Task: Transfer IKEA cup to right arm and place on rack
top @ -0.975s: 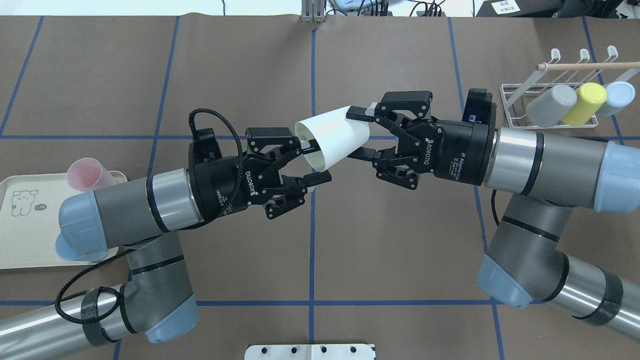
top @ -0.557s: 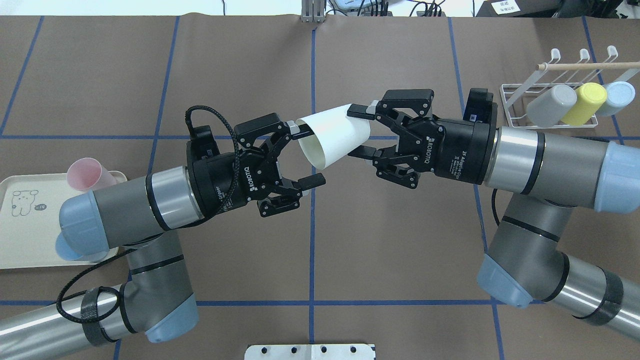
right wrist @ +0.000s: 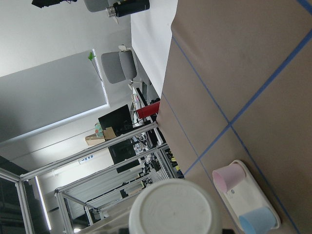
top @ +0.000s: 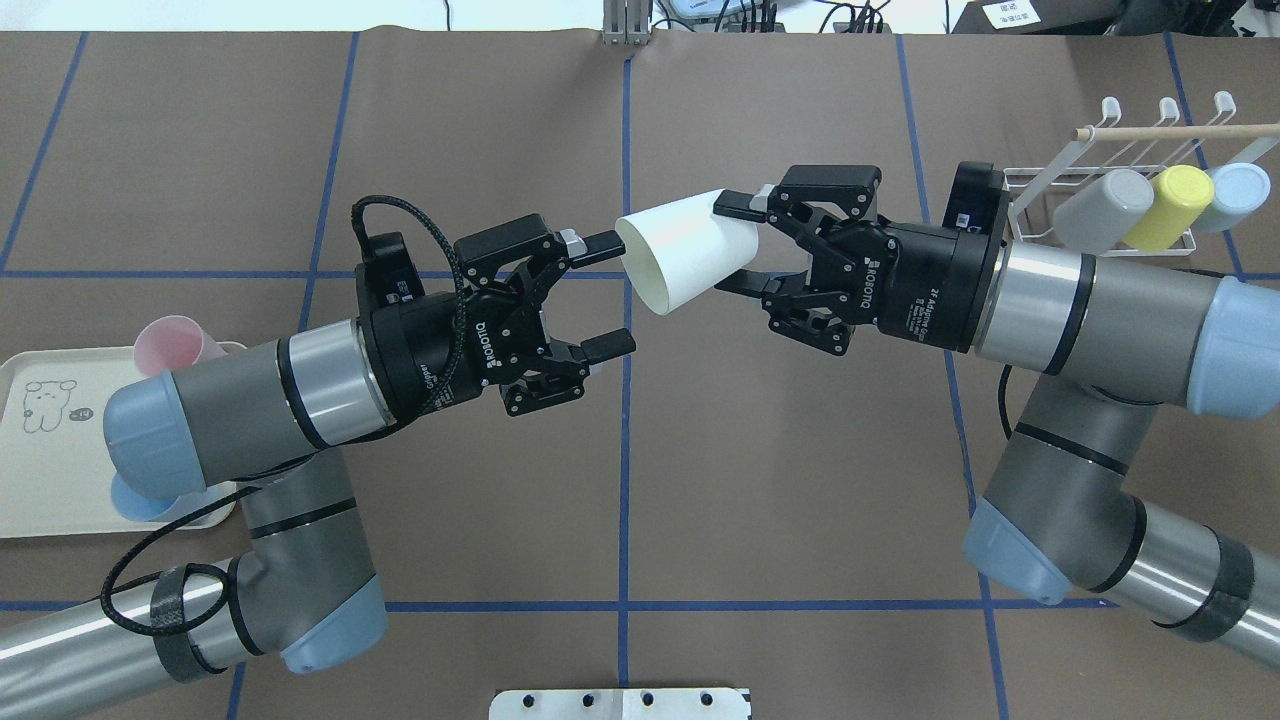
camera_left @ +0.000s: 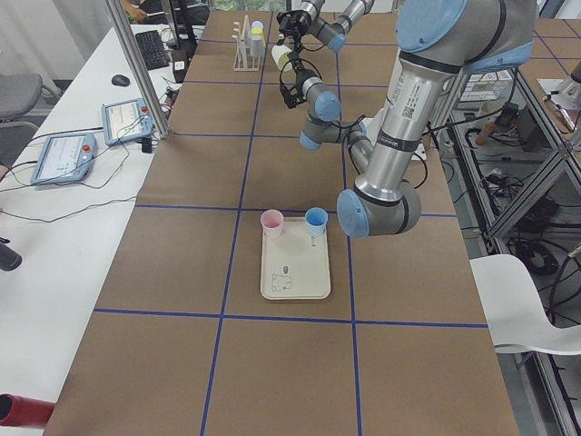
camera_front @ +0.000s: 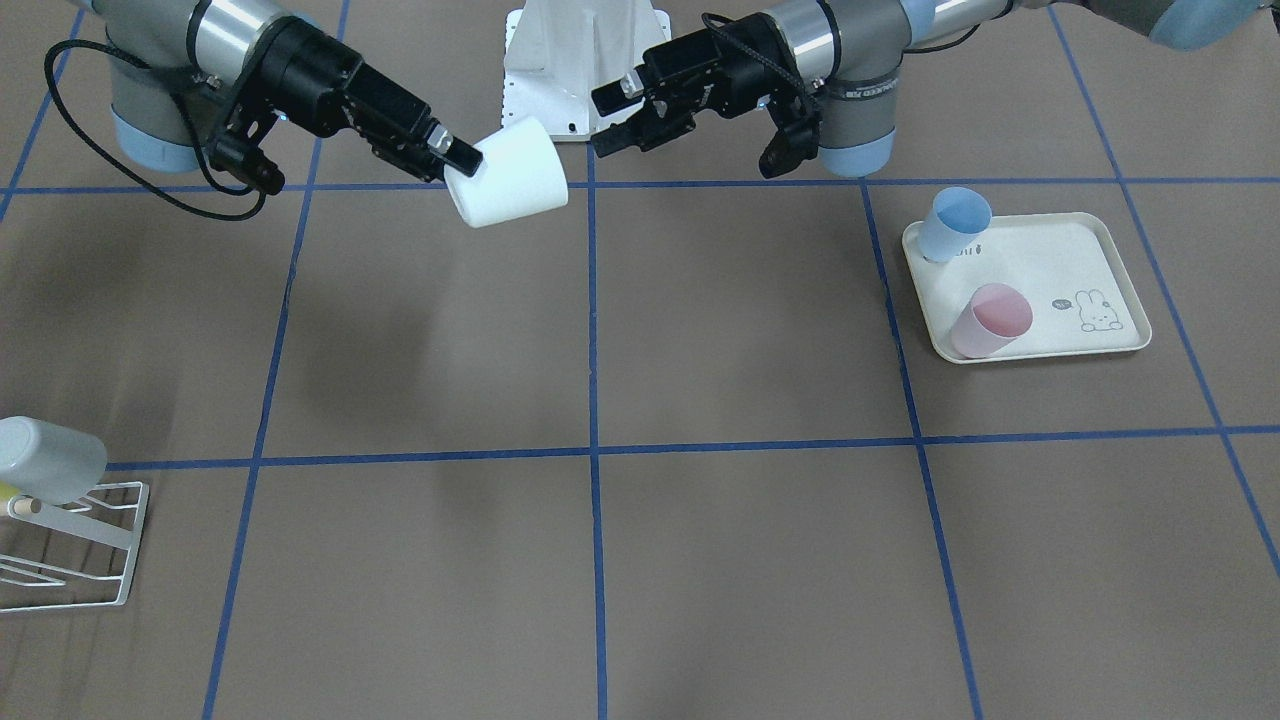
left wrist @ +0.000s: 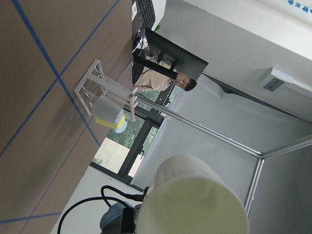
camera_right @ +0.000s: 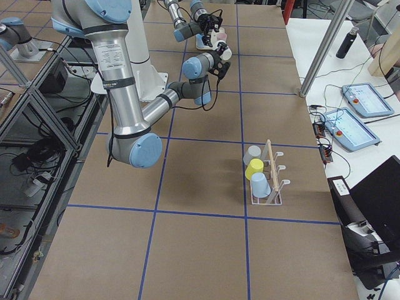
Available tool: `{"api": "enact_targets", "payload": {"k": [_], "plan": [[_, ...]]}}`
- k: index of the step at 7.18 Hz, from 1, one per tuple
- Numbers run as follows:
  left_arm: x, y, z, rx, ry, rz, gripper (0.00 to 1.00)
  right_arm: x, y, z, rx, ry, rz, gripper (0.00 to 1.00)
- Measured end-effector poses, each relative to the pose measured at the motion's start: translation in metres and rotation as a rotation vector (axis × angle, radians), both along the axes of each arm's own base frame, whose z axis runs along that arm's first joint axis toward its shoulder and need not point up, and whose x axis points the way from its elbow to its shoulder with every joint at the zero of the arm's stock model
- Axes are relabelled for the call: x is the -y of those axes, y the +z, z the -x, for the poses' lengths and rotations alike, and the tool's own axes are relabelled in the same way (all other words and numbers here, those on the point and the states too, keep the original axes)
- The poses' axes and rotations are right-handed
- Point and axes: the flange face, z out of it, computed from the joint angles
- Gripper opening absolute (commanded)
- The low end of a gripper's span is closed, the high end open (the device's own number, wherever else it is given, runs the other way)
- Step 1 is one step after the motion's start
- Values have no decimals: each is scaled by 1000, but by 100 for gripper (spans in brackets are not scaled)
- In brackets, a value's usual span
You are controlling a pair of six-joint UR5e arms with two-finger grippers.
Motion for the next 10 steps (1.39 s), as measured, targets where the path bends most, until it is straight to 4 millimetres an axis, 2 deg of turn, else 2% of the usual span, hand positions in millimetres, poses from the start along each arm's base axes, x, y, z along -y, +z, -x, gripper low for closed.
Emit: {"api": "enact_targets", "payload": {"k": [1, 2, 3, 5, 7, 9, 10], "plan": [[11, 25, 9, 99, -75, -48, 94, 27, 27, -8, -126, 82, -41, 0], [22, 46, 13, 207, -127, -81, 94, 59, 45, -26, -274, 160, -66, 0], [34, 65, 18, 330, -161, -113, 94, 90, 55, -50, -443, 227, -91, 0], [51, 102, 34, 529, -213, -196, 93, 133, 76, -103, -792, 321, -173, 0], [65, 130, 48, 669, -250, -232, 93, 163, 102, -155, -1116, 395, -255, 0], [75, 151, 62, 783, -285, -269, 94, 171, 134, -183, -1381, 445, -283, 0], [77, 156, 65, 805, -291, -272, 94, 169, 151, -189, -1440, 449, -273, 0]]}}
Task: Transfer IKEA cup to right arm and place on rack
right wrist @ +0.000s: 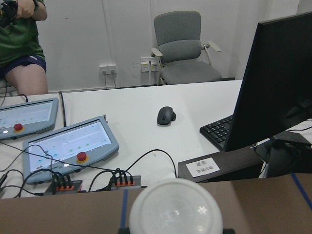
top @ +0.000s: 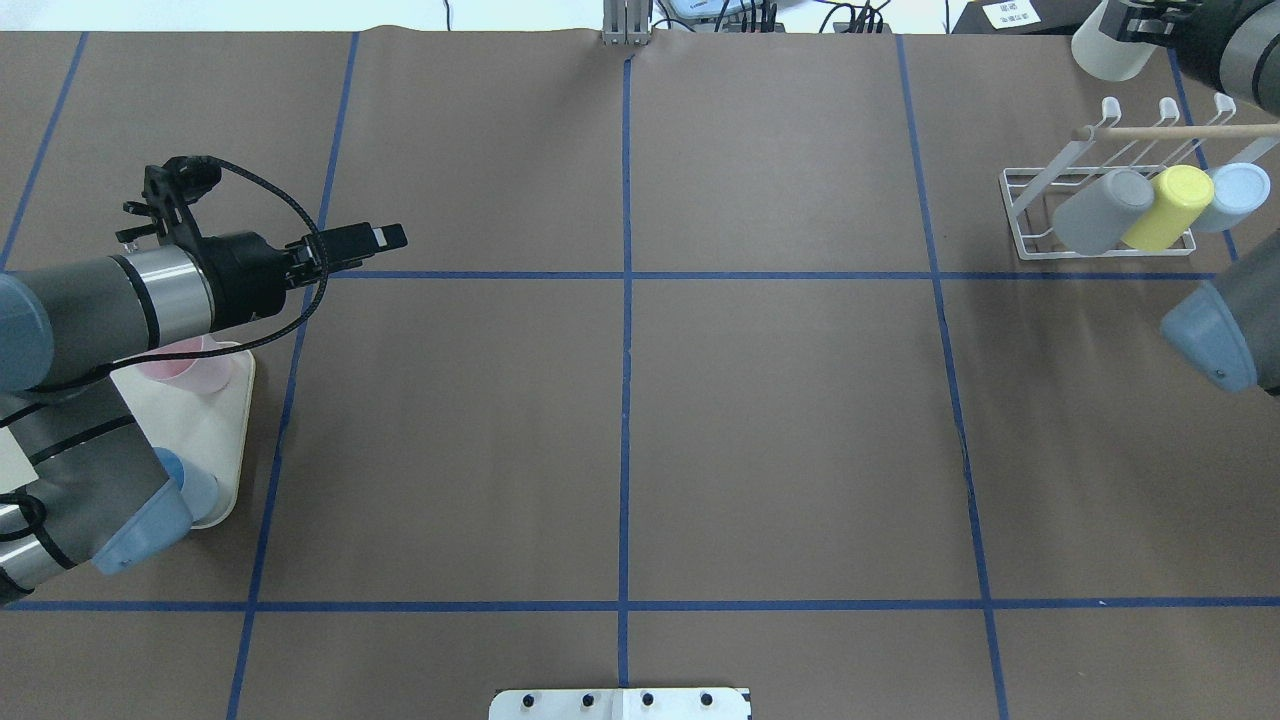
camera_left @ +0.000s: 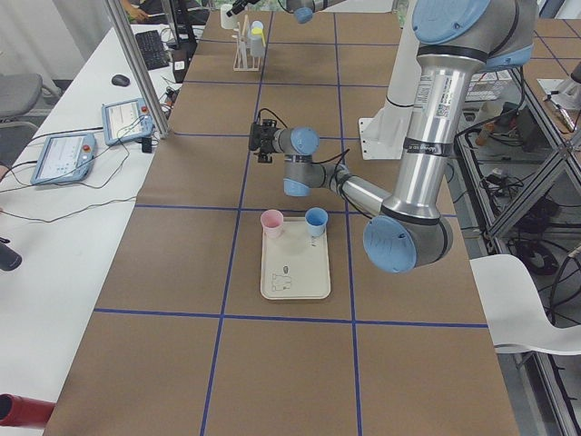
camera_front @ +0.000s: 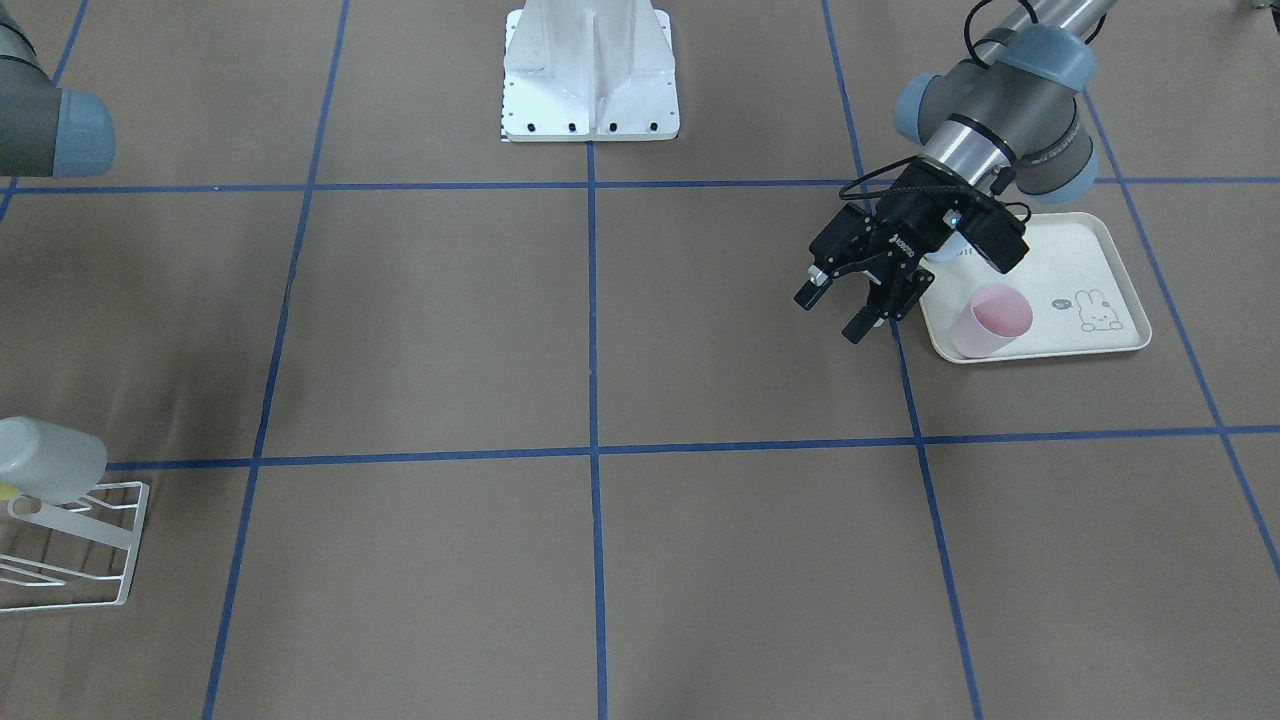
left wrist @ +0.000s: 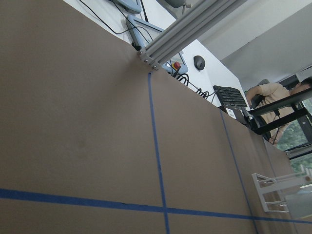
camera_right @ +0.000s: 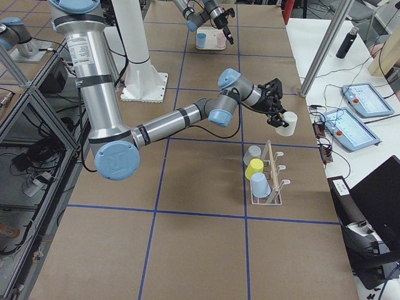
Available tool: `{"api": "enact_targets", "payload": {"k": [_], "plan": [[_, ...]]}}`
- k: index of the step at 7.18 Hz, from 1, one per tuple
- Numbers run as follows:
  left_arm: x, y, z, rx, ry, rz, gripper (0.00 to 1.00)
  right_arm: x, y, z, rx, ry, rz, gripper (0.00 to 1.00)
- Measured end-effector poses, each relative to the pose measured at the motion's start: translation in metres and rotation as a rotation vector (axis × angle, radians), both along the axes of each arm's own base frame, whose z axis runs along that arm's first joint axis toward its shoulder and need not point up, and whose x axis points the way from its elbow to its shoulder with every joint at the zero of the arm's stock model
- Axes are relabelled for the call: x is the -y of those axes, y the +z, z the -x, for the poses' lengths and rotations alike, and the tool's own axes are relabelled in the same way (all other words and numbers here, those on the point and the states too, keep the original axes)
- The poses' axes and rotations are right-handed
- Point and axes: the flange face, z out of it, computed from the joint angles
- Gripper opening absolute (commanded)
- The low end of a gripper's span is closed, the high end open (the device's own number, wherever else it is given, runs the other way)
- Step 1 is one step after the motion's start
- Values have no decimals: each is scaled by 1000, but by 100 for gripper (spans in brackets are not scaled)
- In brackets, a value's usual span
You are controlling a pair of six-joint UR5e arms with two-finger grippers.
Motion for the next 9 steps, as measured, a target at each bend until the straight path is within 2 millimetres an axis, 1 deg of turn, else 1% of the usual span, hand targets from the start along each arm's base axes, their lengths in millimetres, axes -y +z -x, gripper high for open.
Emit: {"api": "enact_targets", "payload": {"k": [2, 3, 6, 7, 8, 9], "plan": [[0, 7, 2, 17, -7, 4, 95, -1, 27, -1, -38, 18, 33, 0], [1, 8, 2, 19, -9, 5, 95, 1, 35, 2, -44, 17, 45, 0], [1, 9, 2, 20, -12, 6, 95, 13, 44, 18, -49, 8, 61, 0], [1, 9, 2, 21, -13, 7, 96, 16, 50, 20, -46, 9, 66, 0], [1, 10, 2, 22, -14, 7, 96, 17, 57, 22, -43, 10, 68, 4], [1, 10, 2, 23, -14, 8, 96, 17, 63, 24, -37, 11, 66, 46]]}}
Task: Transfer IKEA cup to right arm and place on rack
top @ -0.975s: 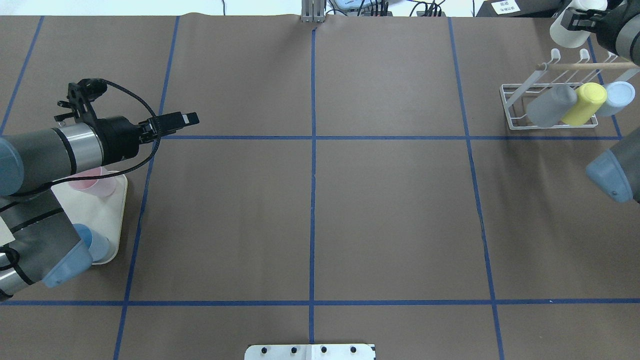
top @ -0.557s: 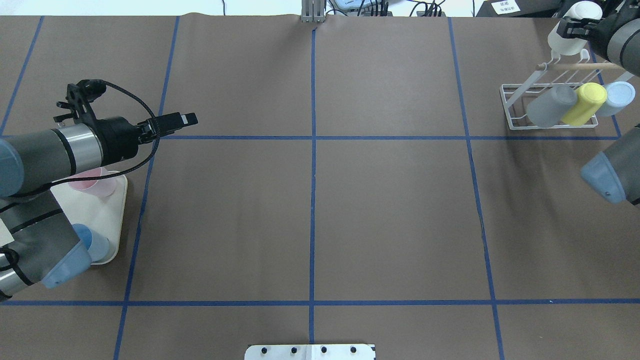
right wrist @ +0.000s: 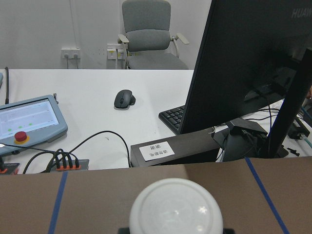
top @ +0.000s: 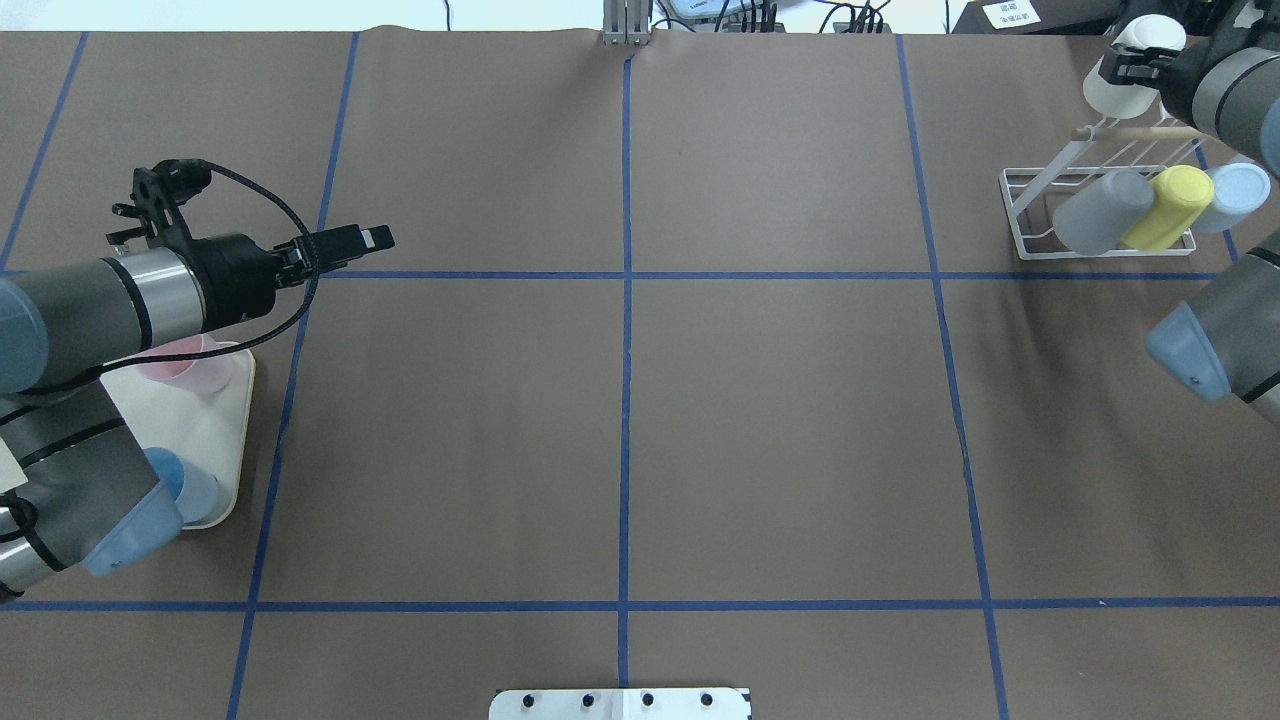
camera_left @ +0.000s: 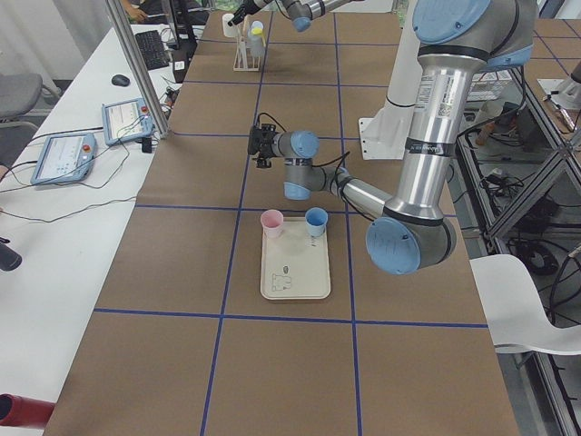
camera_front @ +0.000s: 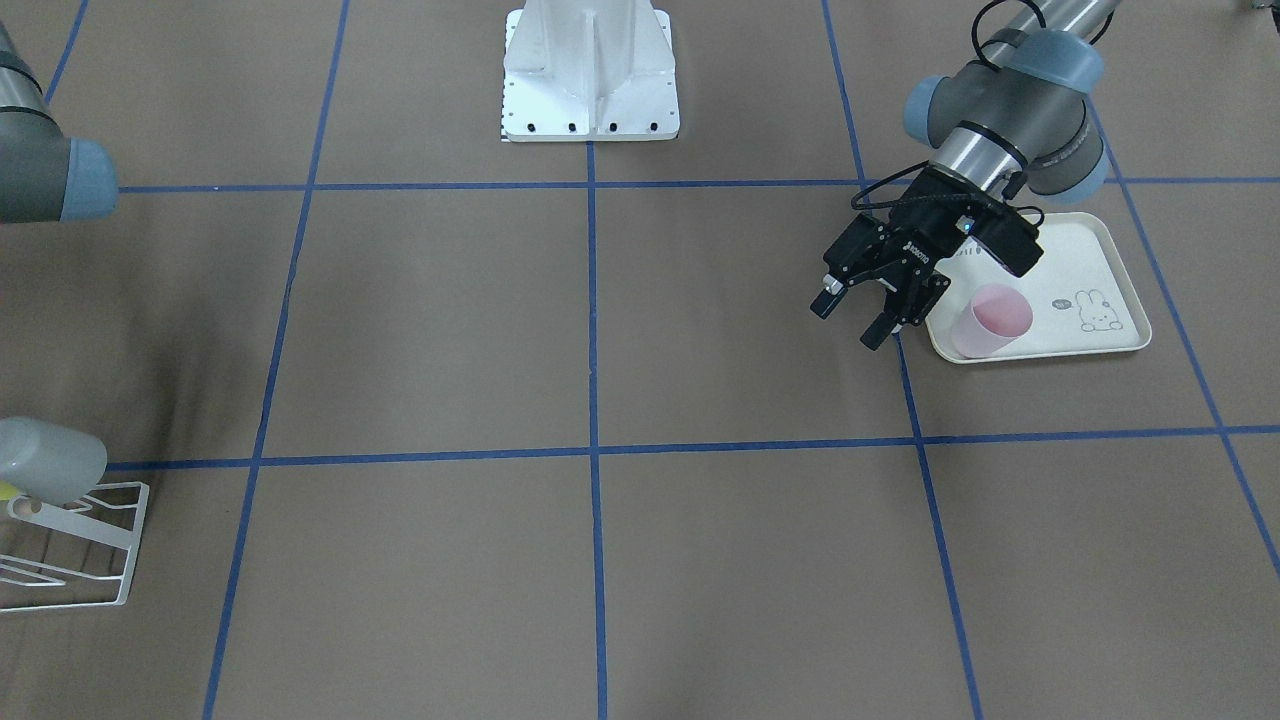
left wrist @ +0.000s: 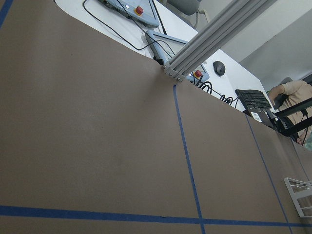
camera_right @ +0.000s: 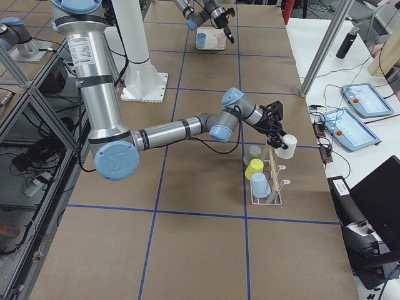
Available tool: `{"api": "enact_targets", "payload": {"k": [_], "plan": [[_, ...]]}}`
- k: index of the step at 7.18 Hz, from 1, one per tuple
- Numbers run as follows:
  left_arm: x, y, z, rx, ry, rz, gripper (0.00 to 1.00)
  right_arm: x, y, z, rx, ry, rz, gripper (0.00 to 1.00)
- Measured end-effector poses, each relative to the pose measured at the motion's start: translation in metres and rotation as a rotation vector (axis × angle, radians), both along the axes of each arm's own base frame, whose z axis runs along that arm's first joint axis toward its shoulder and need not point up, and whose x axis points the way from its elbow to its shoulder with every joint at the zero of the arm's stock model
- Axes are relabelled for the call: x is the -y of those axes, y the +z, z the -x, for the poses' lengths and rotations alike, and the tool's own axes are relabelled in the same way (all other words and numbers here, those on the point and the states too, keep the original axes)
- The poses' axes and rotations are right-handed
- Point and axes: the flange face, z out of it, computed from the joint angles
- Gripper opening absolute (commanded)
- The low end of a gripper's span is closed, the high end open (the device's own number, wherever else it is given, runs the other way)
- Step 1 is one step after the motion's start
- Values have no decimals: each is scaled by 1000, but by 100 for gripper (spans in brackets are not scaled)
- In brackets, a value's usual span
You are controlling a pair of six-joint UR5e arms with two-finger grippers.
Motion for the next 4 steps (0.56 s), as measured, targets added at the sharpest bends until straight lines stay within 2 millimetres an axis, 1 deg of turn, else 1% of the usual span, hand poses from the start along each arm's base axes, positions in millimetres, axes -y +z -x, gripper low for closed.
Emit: {"api": "enact_targets", "payload": {"k": [1, 2, 3, 4], "plan": [[0, 0, 0, 0, 0, 0, 96, -1, 5, 2, 4, -2, -2, 73], [0, 0, 0, 0, 0, 0, 96, -3, 9, 5, 7, -9, -1, 83], [0, 0, 0, -1, 0, -1, 96, -6, 12, 9, 9, -18, 2, 90], [-1, 0, 1, -1, 1, -1, 96, -10, 16, 12, 10, -26, 6, 92]]}}
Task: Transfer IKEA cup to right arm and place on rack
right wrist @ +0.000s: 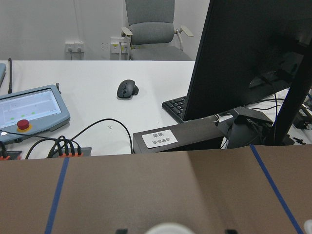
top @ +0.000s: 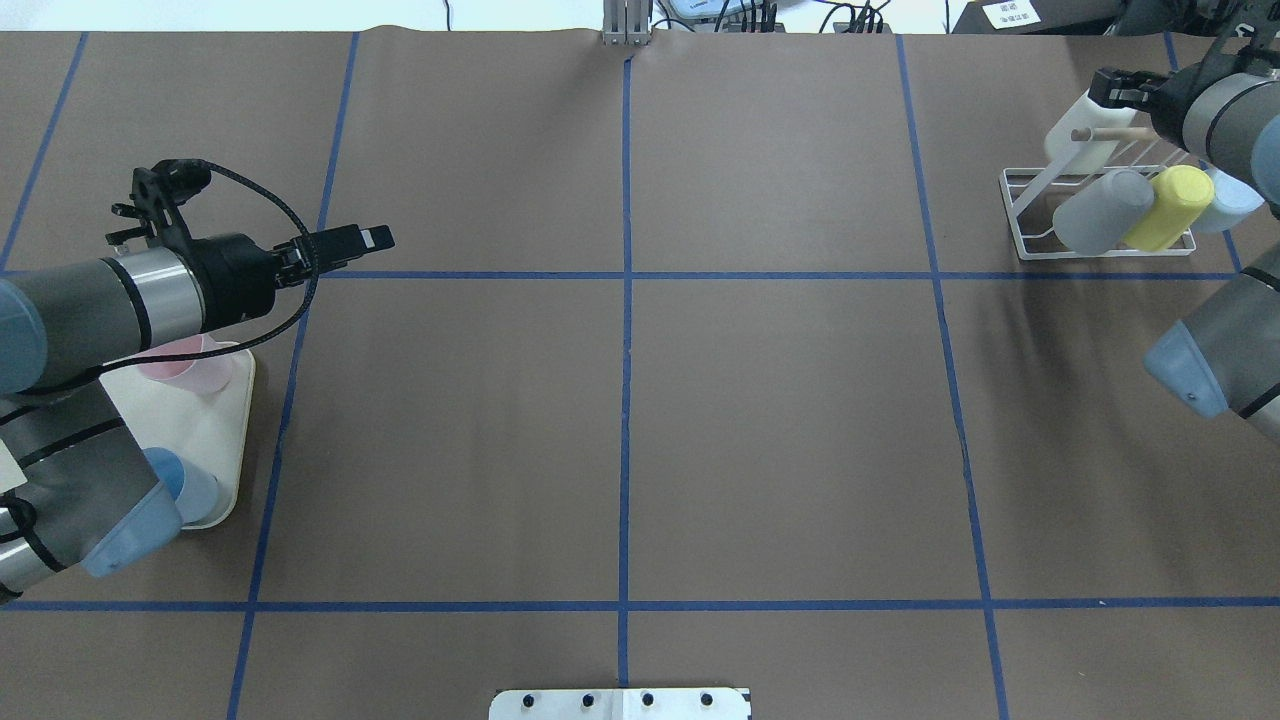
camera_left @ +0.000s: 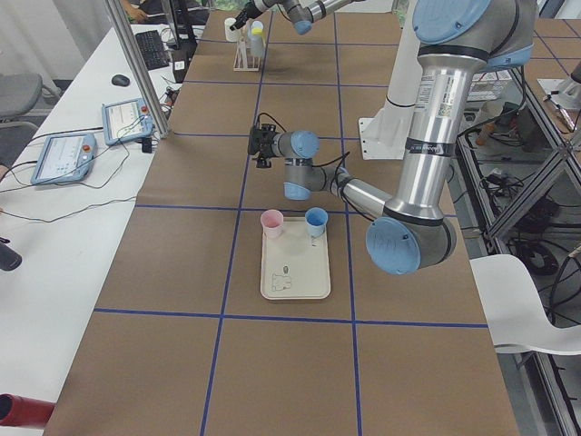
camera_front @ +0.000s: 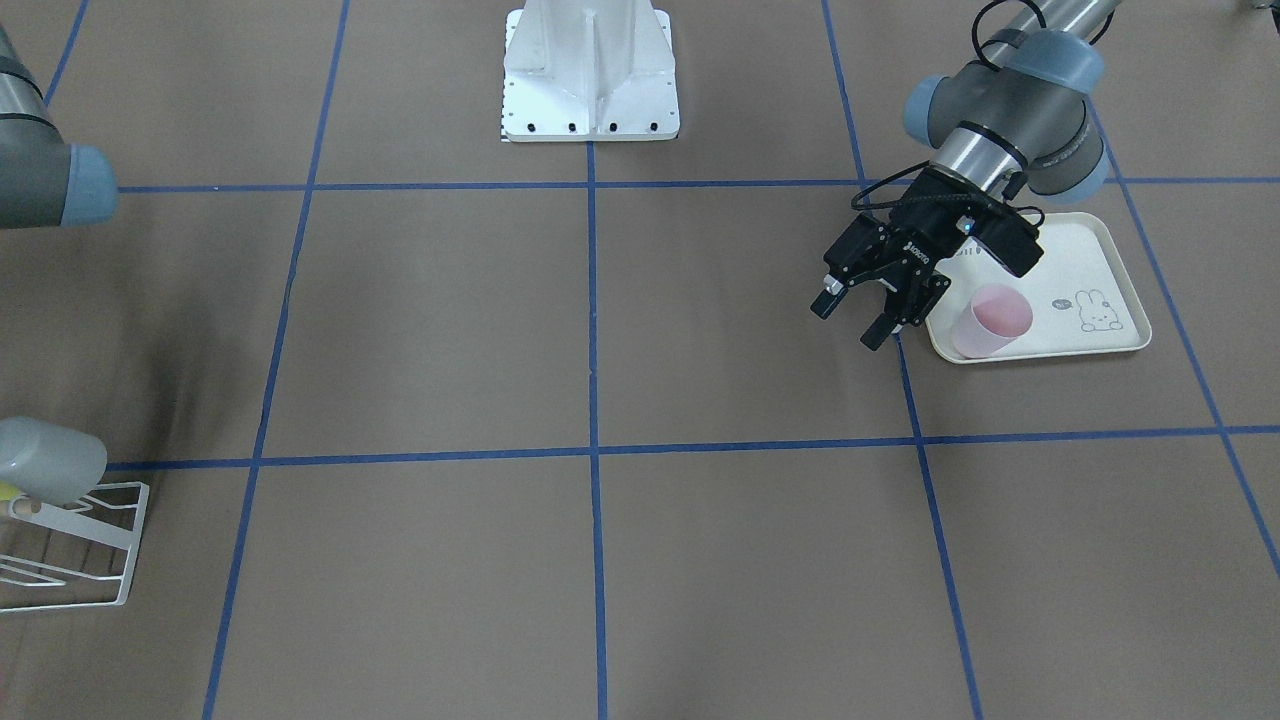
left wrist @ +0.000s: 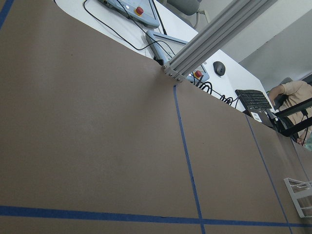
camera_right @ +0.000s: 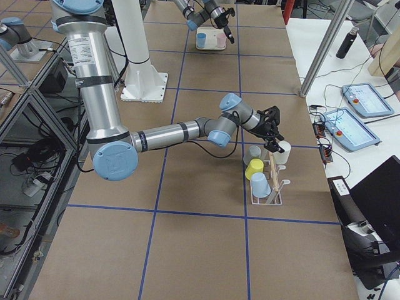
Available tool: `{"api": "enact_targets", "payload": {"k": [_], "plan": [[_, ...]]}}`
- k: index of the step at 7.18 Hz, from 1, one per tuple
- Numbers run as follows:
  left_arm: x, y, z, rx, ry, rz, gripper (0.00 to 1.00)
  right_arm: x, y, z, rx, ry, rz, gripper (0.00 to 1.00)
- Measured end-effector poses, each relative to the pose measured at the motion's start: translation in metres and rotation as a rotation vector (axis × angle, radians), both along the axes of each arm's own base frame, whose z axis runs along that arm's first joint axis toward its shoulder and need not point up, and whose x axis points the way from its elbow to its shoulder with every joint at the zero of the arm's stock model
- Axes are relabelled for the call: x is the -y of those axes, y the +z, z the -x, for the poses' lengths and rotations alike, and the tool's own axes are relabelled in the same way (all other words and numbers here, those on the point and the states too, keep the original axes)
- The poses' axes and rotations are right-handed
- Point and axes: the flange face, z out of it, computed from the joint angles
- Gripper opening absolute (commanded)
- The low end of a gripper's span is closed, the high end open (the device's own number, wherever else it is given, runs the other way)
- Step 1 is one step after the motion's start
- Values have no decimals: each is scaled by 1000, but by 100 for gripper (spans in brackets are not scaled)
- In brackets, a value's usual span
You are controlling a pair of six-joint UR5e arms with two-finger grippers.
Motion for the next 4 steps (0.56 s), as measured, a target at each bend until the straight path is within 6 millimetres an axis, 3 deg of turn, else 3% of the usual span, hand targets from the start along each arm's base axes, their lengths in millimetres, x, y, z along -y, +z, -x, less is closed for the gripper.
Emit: {"api": "enact_targets", "payload": {"k": [2, 4], "plan": [[2, 12, 21, 23, -22, 3, 96, -7, 4, 1, 6, -9, -5, 92], [6, 51, 80, 159, -62, -54, 96, -13, -7, 1, 29, -27, -23, 92]]}}
